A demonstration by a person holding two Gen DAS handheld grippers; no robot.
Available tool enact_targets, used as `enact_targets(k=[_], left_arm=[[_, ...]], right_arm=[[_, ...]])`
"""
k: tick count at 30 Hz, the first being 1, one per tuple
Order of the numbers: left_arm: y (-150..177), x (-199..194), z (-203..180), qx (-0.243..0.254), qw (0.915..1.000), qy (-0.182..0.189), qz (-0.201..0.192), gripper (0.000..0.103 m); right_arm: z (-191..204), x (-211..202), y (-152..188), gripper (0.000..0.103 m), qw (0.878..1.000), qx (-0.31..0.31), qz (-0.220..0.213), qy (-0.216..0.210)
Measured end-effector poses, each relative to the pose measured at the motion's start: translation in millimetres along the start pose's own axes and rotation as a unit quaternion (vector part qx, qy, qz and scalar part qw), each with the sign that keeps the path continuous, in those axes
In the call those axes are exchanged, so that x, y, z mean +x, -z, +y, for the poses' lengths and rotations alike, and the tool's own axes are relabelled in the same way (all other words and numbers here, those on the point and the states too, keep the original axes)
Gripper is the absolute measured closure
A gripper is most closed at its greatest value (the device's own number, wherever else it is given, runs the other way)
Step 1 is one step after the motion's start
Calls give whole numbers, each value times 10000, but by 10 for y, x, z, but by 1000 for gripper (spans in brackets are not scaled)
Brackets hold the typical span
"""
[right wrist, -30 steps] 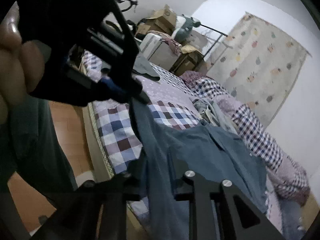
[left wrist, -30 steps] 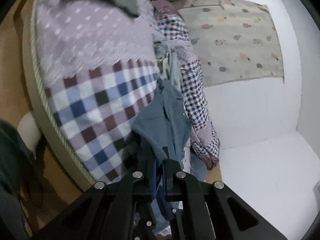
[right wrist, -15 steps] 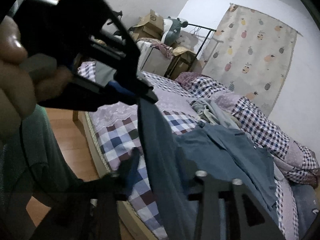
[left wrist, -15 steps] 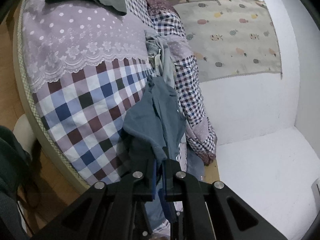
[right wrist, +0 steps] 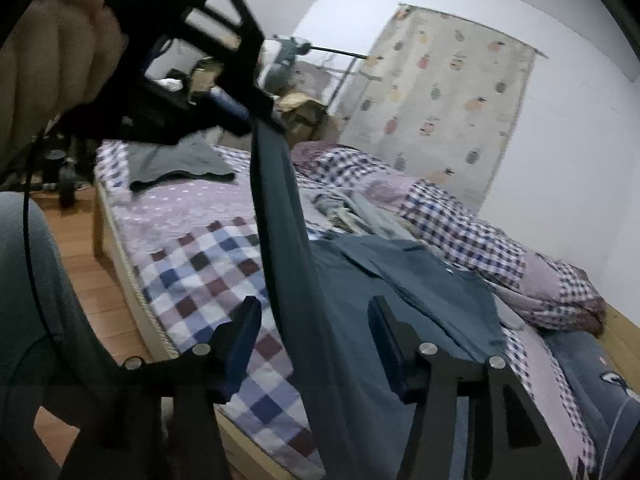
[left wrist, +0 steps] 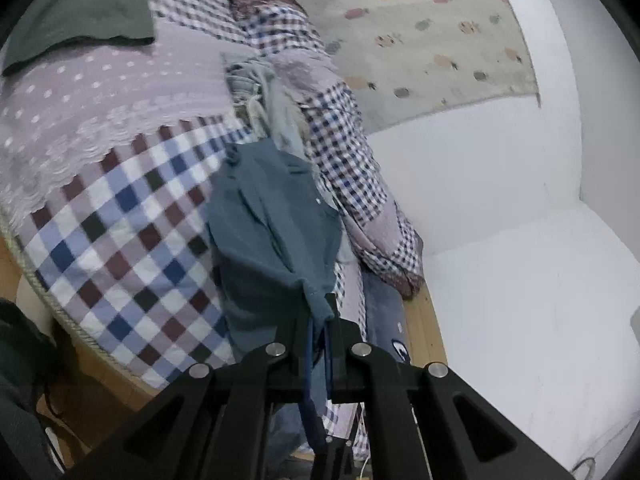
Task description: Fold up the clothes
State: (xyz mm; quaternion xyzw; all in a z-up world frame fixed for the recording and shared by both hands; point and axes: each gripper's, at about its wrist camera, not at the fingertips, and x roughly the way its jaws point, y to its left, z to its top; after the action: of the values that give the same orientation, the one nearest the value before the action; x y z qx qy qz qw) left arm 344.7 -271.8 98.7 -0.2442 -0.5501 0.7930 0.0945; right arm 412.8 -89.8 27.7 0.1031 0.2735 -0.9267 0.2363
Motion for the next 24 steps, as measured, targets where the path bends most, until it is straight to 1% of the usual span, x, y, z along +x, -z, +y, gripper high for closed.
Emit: enact_targets(k=[4, 7, 12, 14, 17, 21, 24], left_arm=[[14, 24, -186, 109, 9999, 12, 123, 101], [23, 14, -285, 139, 9997, 40, 176, 101], [-47, -98, -444, 252, 9994, 208, 91, 101], [-98, -145, -489, 262, 9993, 264, 45, 101], [-197, -237, -544, 281, 9991, 306, -64, 101], [-306, -287, -562, 312, 9988, 369, -121, 101], [-353, -287, -561, 339, 9986, 378, -133, 101]], right_arm=[[-22, -25, 22, 36, 9995, -26, 104, 286], [26, 36, 86, 36, 9980, -251, 253, 531], [-101, 202, 343, 36, 9904, -458, 806, 1029], [-205, 262, 512, 36, 9847, -532, 1099, 1245], [-349, 326, 850, 36, 9728, -724, 1579, 1536], [-548, 292, 1332, 36, 9525, -994, 2200, 1856], [-682, 240, 1609, 36, 9381, -1081, 2596, 2024]])
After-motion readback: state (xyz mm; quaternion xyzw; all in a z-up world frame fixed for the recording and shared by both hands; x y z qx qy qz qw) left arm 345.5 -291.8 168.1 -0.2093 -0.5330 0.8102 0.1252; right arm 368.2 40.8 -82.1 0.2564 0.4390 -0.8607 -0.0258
